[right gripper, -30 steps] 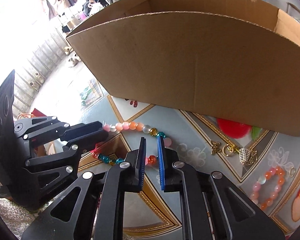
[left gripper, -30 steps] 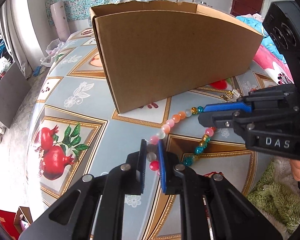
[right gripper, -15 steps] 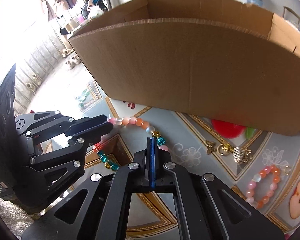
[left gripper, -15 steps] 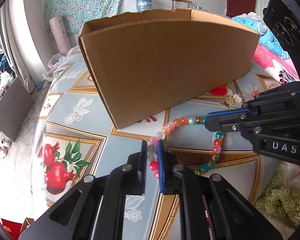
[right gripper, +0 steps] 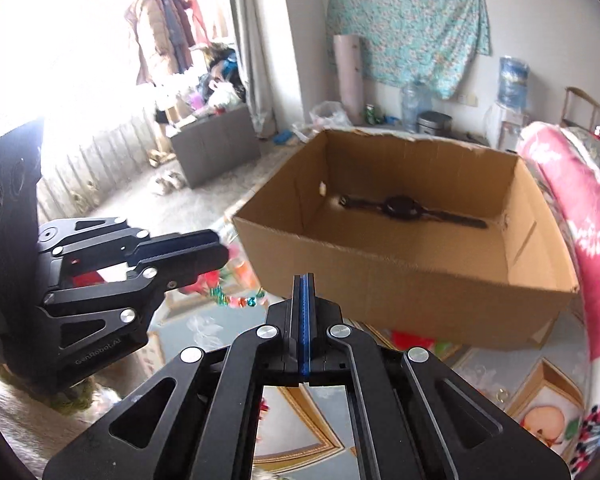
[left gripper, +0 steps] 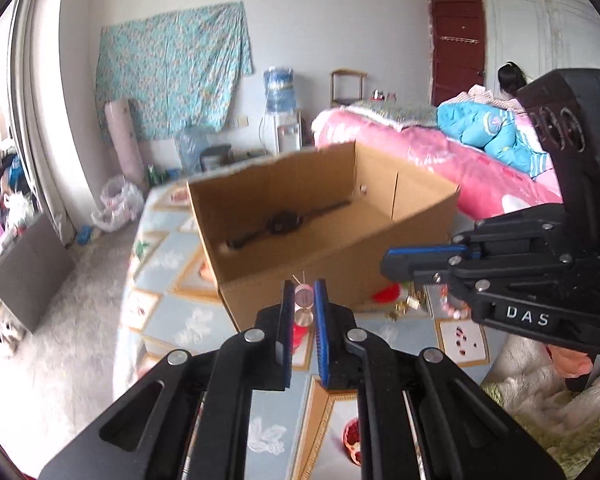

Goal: Organize jewelry
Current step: 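Lift the bead strand with the left gripper and carry it over the box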

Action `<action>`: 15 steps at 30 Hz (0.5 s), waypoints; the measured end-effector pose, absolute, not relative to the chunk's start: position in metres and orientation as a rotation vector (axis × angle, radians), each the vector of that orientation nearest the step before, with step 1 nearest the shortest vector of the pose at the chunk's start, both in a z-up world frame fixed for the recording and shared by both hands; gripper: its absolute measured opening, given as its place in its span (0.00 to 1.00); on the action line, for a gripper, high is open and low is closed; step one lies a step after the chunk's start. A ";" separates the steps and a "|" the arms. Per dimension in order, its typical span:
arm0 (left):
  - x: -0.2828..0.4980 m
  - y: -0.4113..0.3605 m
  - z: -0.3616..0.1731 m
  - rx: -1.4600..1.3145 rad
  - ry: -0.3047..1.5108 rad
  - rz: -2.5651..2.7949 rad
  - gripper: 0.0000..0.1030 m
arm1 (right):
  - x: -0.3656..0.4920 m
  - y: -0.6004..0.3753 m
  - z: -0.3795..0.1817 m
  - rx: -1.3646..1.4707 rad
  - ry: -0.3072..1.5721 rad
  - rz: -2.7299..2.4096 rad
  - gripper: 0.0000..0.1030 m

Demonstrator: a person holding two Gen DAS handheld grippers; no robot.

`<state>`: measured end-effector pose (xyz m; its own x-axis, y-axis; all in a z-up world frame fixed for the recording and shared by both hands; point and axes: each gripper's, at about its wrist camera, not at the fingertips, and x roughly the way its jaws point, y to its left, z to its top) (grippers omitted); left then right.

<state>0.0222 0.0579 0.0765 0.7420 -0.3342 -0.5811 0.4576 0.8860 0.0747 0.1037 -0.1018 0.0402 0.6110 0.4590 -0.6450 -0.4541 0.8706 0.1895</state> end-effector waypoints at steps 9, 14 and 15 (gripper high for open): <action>0.011 0.045 0.132 0.308 0.476 -0.469 0.09 | 0.119 -0.123 0.036 0.234 0.730 0.697 0.40; 0.004 0.030 0.154 0.338 0.424 -0.493 0.09 | 0.122 -0.125 0.034 0.328 0.753 0.730 0.31; 0.002 0.027 0.158 0.343 0.416 -0.494 0.09 | 0.121 -0.126 0.035 0.339 0.754 0.737 0.30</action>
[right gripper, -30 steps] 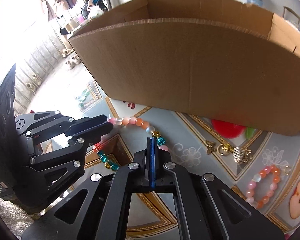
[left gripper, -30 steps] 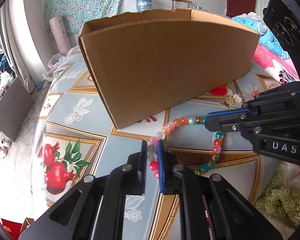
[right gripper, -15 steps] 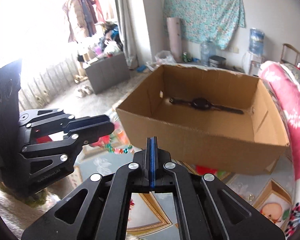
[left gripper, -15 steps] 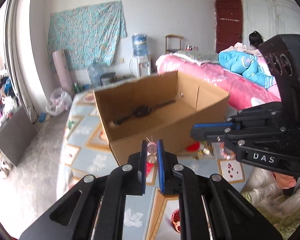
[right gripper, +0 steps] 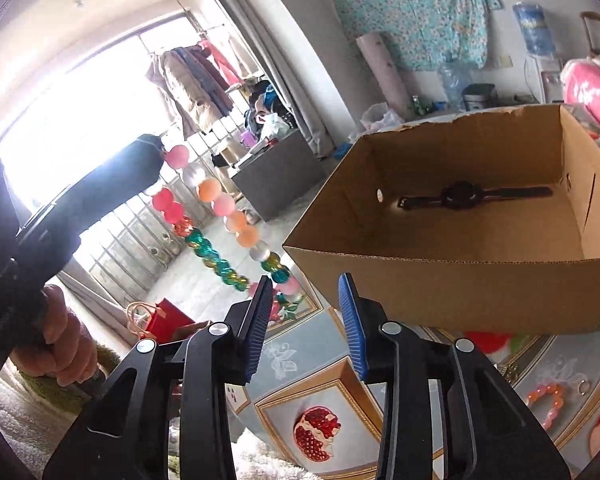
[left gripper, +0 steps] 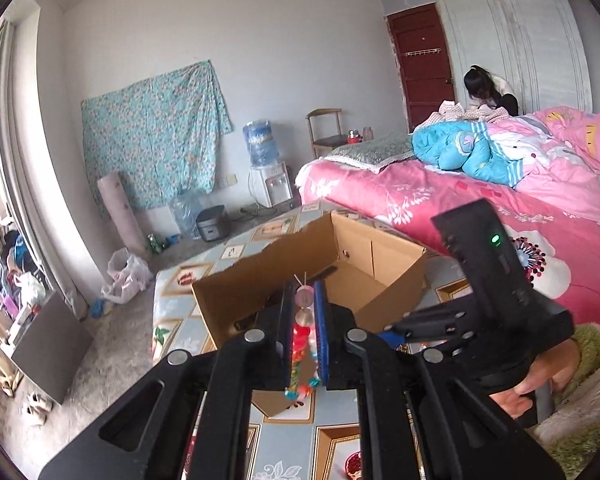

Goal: Organize jewelry
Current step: 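Lift the bead strand with the left gripper and carry it over the box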

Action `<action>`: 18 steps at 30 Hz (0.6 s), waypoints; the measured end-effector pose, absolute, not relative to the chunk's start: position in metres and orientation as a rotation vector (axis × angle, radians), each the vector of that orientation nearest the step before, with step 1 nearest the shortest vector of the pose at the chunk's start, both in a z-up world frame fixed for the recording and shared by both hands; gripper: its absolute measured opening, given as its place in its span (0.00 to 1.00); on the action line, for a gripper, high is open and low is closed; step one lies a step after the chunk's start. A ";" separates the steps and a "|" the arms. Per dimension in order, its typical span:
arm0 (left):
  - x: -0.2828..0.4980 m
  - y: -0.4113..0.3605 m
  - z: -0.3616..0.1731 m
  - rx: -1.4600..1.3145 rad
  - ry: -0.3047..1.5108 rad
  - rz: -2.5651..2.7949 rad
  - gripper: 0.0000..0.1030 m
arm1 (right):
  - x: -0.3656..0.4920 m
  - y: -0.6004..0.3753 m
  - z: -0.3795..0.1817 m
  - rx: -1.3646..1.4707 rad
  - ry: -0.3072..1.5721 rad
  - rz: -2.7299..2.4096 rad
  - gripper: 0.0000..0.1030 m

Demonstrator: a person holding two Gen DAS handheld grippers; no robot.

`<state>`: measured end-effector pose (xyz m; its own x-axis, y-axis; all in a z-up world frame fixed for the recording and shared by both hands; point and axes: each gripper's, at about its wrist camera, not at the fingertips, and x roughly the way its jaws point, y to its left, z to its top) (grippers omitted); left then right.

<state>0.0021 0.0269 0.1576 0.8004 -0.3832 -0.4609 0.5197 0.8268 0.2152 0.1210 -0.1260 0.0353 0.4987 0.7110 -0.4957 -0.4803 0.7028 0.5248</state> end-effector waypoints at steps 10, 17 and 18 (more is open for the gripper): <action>-0.007 0.021 0.185 0.325 0.361 -0.497 0.09 | 0.125 -0.139 0.058 0.412 0.700 0.799 0.11; -0.002 0.017 0.199 0.335 0.321 -0.508 0.09 | 0.132 -0.142 0.073 0.448 0.665 0.838 0.26; -0.001 0.017 0.200 0.337 0.317 -0.510 0.09 | 0.134 -0.143 0.074 0.452 0.661 0.839 0.26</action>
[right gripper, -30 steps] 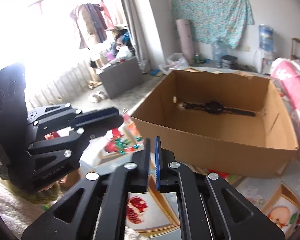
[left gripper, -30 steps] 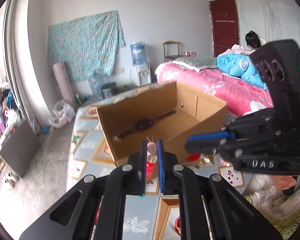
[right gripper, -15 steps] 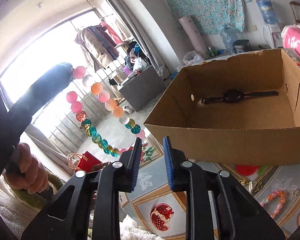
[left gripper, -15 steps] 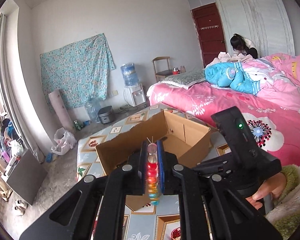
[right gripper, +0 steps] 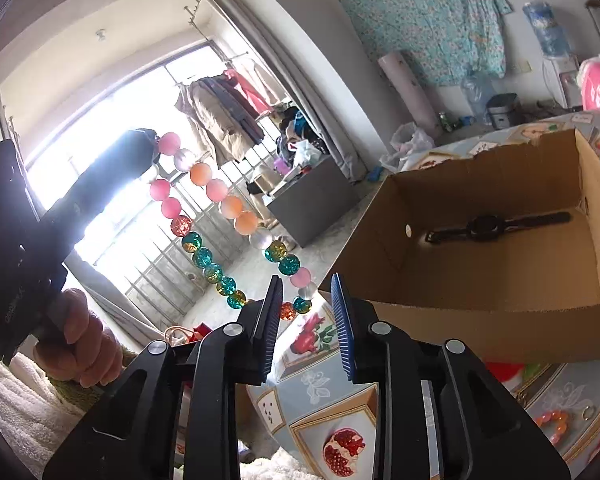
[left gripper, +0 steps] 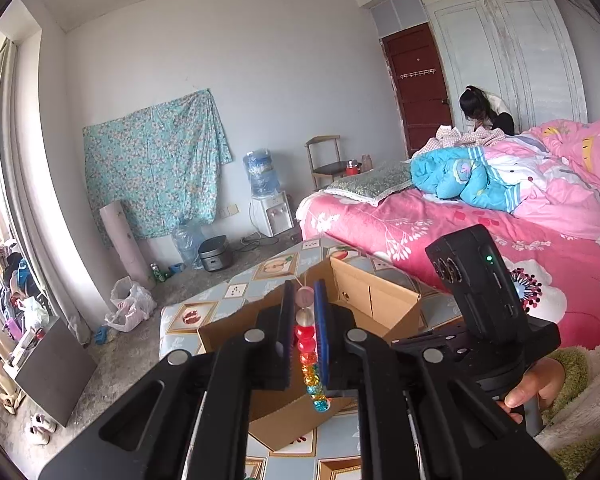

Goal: Organize jewelry
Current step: 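Lift the bead strand with the left gripper and carry it over the box, then lower the bead strand into the box and open the left gripper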

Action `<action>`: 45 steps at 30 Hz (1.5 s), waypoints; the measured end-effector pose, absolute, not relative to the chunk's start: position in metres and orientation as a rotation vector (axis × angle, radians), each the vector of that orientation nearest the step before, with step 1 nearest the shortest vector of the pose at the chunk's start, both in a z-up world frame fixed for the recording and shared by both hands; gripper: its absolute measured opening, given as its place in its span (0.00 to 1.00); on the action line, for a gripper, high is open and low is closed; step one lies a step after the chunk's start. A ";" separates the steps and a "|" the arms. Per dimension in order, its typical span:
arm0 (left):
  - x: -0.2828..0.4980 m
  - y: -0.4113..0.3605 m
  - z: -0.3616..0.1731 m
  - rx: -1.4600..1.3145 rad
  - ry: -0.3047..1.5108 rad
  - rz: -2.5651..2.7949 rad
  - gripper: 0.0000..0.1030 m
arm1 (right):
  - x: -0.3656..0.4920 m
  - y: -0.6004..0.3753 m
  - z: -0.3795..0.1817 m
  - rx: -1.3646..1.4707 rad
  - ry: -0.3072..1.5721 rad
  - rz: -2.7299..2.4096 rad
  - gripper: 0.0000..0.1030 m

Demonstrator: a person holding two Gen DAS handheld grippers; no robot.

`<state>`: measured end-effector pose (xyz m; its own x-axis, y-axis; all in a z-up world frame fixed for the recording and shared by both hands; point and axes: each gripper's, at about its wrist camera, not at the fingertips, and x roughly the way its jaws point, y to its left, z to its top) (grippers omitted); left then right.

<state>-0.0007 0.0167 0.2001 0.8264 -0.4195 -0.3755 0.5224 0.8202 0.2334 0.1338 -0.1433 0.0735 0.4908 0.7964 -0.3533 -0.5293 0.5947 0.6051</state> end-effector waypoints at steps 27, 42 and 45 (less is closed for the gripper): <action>0.179 0.022 0.051 0.377 0.817 -0.436 0.10 | 0.323 -0.067 -0.032 -0.034 1.452 0.731 0.13; 0.141 0.062 0.087 0.173 0.710 -0.316 0.62 | 0.259 -0.164 0.034 0.292 1.018 0.605 0.63; 0.130 0.069 0.094 0.125 0.696 -0.296 0.69 | 0.252 -0.181 0.050 0.372 0.919 0.543 0.67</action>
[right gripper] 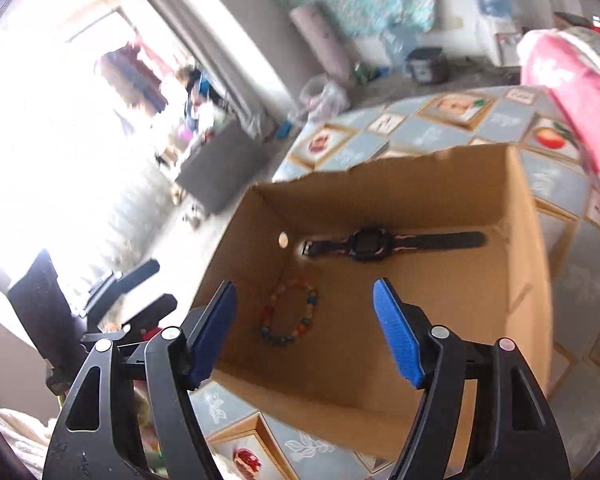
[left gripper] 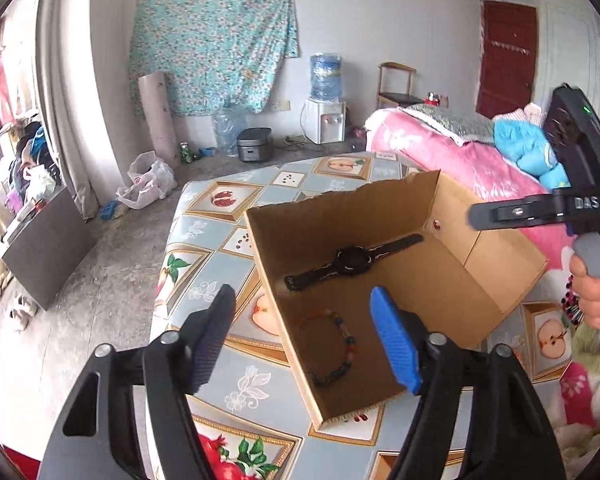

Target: Organize jewelry

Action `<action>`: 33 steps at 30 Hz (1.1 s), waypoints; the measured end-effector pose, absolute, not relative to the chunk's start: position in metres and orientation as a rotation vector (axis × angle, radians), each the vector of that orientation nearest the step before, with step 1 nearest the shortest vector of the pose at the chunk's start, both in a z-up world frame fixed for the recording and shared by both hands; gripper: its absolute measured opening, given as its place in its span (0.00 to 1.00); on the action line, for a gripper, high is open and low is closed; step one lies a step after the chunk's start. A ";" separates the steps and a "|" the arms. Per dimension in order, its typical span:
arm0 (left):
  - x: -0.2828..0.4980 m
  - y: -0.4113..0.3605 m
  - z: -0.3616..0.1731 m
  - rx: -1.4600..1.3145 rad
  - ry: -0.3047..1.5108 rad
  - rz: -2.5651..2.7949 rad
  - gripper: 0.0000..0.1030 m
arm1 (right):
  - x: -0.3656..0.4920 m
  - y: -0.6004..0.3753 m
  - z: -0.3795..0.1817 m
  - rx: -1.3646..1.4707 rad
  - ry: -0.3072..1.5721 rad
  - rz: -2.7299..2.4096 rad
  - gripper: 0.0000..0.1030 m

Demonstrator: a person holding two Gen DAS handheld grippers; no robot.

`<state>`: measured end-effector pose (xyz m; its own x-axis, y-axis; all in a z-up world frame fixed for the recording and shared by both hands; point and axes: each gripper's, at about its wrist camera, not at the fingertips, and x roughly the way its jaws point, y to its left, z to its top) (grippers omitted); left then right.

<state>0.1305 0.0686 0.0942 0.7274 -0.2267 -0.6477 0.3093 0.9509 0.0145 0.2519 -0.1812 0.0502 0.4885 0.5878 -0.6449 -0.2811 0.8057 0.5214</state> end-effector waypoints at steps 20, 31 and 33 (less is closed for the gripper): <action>0.032 0.027 0.066 0.084 0.713 -0.425 0.88 | 0.141 -0.215 0.052 0.414 0.839 0.532 0.81; 0.059 0.016 0.008 0.085 0.849 -0.413 0.88 | 0.167 -0.212 0.000 0.401 1.048 0.472 0.71; 0.065 0.016 0.006 0.075 0.854 -0.399 0.88 | 0.171 -0.221 -0.002 0.416 1.056 0.463 0.62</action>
<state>0.0648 0.0158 0.0065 0.5881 -0.3130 -0.7458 0.3721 0.9234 -0.0942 0.1710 -0.2213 -0.0018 0.4140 0.5491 -0.7260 -0.1621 0.8293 0.5348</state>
